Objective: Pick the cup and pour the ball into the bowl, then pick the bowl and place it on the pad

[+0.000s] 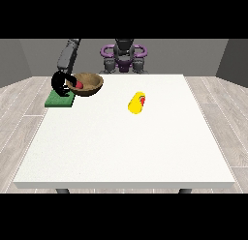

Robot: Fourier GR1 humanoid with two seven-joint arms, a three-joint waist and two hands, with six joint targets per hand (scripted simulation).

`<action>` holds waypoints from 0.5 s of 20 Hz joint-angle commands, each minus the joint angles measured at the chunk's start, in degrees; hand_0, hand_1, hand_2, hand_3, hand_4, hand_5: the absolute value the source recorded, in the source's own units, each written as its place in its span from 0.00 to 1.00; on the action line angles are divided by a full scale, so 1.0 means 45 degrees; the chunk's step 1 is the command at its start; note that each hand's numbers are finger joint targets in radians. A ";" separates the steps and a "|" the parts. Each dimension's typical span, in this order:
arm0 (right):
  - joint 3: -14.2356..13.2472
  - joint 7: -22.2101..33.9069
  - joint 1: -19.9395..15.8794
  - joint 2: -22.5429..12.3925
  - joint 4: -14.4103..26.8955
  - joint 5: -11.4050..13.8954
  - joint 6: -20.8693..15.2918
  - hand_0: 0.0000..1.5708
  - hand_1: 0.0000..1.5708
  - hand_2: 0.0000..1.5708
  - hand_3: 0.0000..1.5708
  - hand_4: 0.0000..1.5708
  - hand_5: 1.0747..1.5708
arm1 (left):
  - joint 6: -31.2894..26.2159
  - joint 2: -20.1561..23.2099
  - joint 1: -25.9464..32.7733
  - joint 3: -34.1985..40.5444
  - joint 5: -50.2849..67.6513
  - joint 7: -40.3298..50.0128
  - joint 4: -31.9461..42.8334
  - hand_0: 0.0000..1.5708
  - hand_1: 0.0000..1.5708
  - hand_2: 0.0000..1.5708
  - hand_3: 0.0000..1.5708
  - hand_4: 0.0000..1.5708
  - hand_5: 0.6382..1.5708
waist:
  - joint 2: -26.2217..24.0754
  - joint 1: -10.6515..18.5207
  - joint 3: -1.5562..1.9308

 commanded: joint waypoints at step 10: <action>-0.0424 -0.0429 -0.0004 -0.2994 0.0954 0.0500 0.1418 1.00 1.00 1.00 0.68 0.73 0.99 | 0.0147 0.0625 -0.0267 0.0051 0.0896 0.0213 -0.0583 0.00 0.00 0.00 0.00 0.00 1.00 | 0.1081 -0.0200 0.0017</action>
